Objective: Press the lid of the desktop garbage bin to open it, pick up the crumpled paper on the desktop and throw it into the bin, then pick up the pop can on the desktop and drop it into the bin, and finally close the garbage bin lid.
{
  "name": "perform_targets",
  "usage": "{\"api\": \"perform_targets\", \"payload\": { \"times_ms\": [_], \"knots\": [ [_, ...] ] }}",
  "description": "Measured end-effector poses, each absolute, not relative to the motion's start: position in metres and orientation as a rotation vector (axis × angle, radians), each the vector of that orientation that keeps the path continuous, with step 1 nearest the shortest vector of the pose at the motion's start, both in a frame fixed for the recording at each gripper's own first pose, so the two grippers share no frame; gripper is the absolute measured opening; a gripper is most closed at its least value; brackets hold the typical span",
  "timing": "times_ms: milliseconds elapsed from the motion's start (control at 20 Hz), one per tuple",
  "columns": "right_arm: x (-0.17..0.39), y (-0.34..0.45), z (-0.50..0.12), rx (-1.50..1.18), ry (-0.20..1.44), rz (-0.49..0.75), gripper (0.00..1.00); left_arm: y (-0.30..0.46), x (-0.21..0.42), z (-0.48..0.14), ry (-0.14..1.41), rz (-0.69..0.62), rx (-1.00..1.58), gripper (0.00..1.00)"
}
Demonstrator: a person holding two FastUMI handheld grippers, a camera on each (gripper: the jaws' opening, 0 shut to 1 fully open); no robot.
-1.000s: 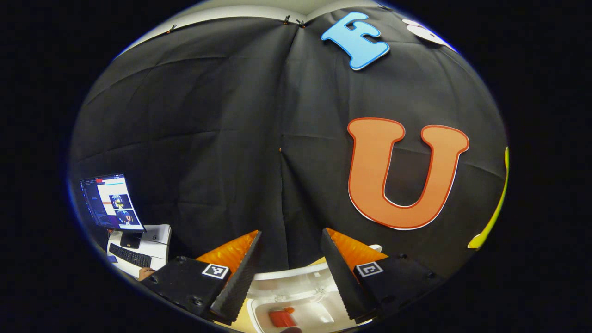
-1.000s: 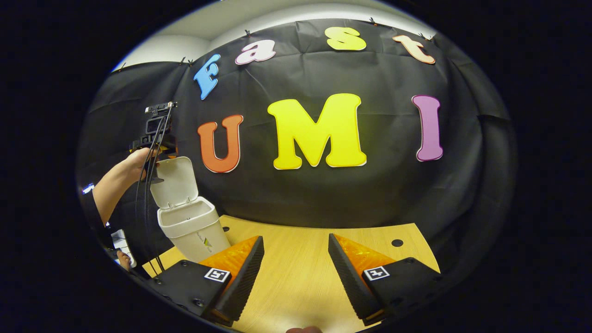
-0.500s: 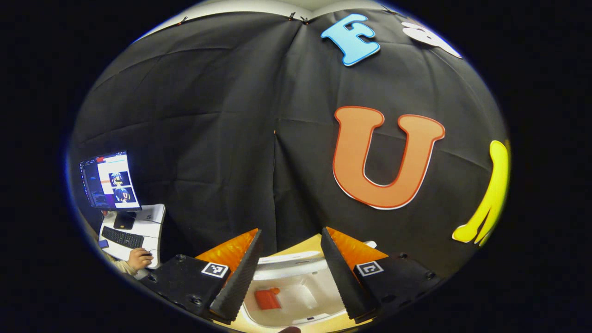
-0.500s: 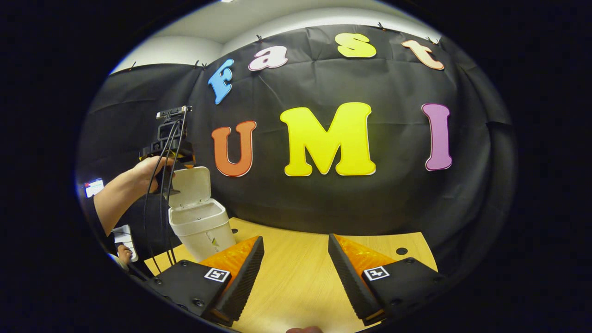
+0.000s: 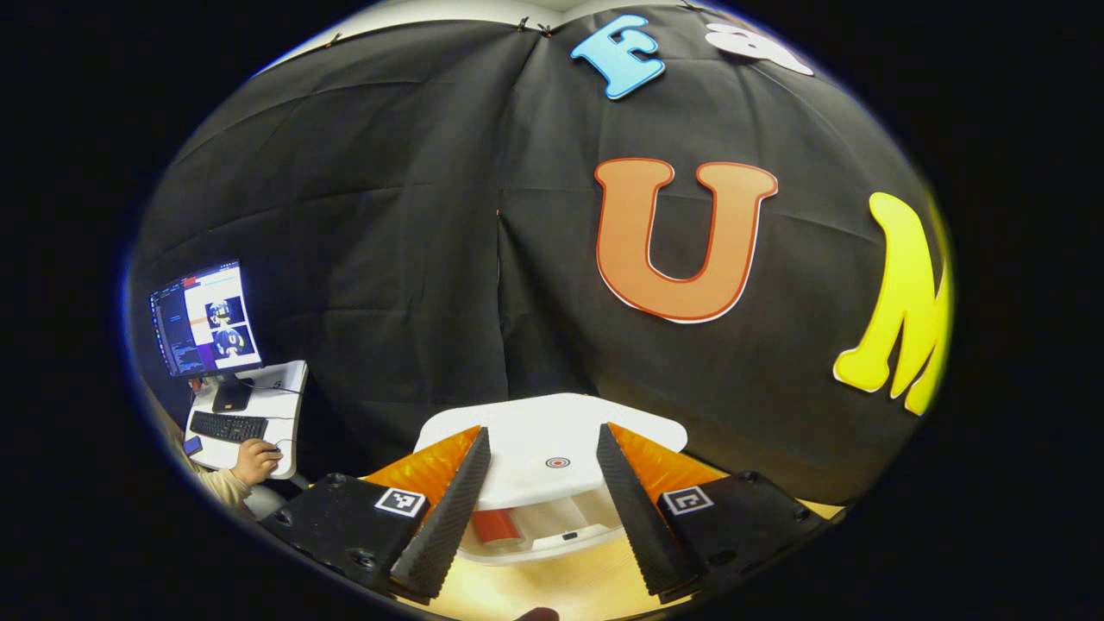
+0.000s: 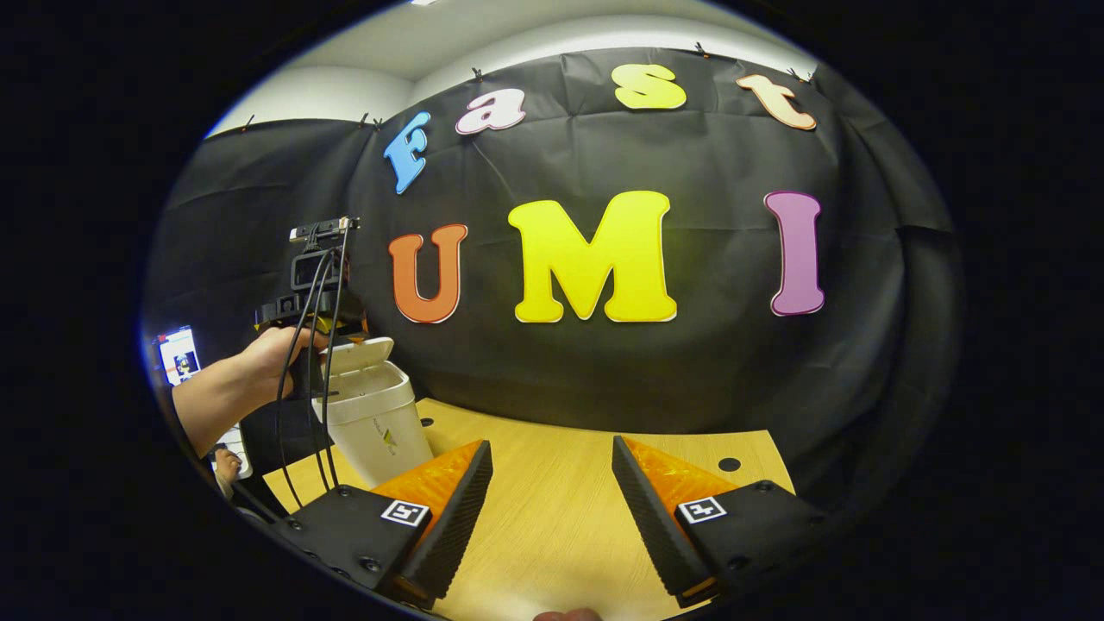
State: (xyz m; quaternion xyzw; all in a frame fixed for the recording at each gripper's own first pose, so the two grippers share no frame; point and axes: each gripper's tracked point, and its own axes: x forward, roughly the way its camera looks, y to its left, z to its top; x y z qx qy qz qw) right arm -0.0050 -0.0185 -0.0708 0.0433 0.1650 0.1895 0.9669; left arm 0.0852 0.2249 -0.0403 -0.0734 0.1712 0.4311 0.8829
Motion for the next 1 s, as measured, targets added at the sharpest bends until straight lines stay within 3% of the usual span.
{"api": "perform_targets", "payload": {
  "times_ms": [600, 1000],
  "knots": [
    [-0.014, -0.018, -0.076, 0.092, 0.355, 0.368, 0.89, 0.205, 0.078, -0.113, 0.457, 0.863, -0.125, 0.83],
    [-0.017, -0.007, -0.082, 0.124, 0.368, 0.384, 0.89, 0.206, 0.077, -0.116, 0.399, 0.869, -0.053, 0.83]
  ]
}}
